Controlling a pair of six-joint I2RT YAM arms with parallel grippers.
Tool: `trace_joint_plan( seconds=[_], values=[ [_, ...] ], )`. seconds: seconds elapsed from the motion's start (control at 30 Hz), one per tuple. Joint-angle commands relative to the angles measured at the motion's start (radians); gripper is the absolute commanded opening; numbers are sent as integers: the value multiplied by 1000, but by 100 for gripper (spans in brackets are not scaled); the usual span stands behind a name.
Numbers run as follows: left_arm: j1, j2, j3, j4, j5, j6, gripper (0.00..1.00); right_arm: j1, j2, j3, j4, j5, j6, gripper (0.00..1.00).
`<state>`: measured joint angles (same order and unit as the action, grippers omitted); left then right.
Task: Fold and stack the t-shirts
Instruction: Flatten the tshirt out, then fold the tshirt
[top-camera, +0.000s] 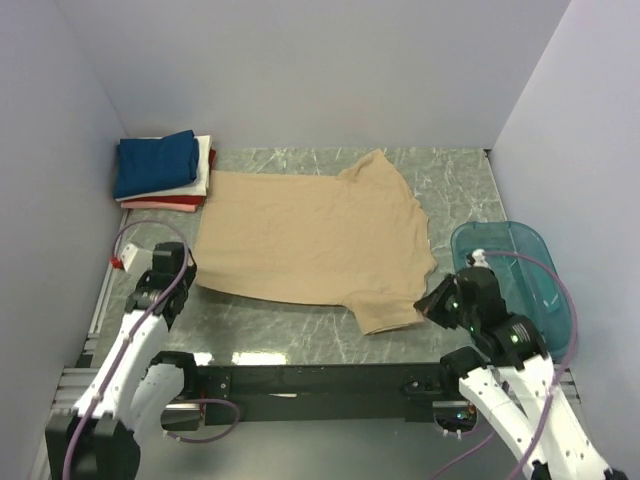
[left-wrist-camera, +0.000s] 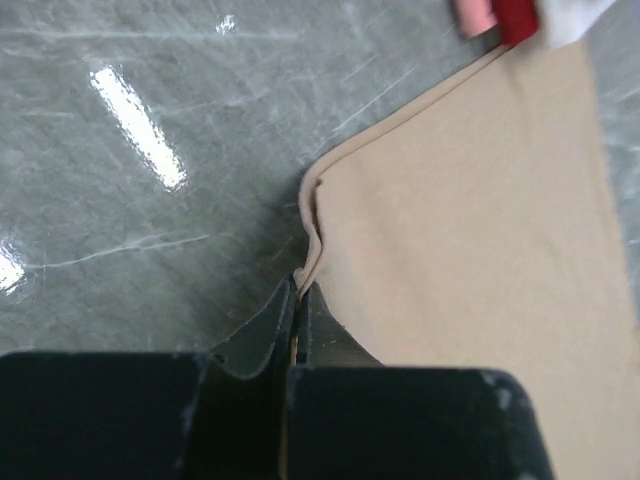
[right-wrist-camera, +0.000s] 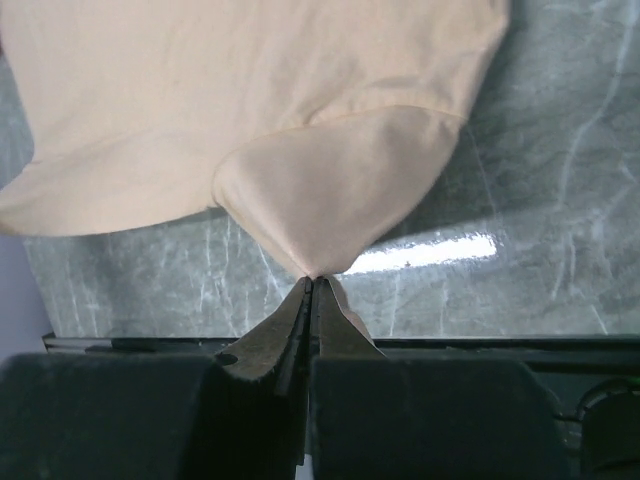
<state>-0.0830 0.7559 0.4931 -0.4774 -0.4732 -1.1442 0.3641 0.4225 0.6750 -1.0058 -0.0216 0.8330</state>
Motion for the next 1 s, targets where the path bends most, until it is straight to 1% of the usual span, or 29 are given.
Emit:
trace_joint_plan(
  seconds=[0.0, 0.03, 0.07, 0.1, 0.2, 0.23, 0.27, 0.43, 0.57, 0.67, 0.97],
  values=[
    [-1, 124, 93, 97, 25, 46, 1, 7, 140, 41, 168, -34, -49, 0],
    [-1, 210, 117, 100, 27, 46, 1, 7, 215, 52, 194, -25, -64, 0],
    [-1, 253, 145, 100, 33, 46, 1, 6, 257, 75, 220, -18, -71, 0],
    [-3, 339, 198, 100, 45, 46, 1, 7, 333, 89, 270, -5, -84, 0],
    [-1, 451, 303, 94, 51, 50, 1, 1, 453, 135, 361, 12, -104, 0],
    [-3, 517, 330, 76, 48, 52, 1, -4, 534, 150, 377, 14, -115, 0],
    [-1, 546, 381, 71, 45, 54, 1, -11, 574, 181, 407, 14, -121, 0],
    [-1, 698, 492, 39, 31, 60, 1, -60, 783, 268, 469, -17, -153, 0],
    [-1, 773, 554, 25, 38, 47, 1, -131, 874, 331, 507, -67, -172, 0],
    [3, 812, 570, 17, 39, 41, 2, -175, 926, 366, 526, -106, -186, 0],
    [41, 826, 568, 23, 53, 44, 4, -267, 995, 400, 567, -169, -196, 0]
  ],
)
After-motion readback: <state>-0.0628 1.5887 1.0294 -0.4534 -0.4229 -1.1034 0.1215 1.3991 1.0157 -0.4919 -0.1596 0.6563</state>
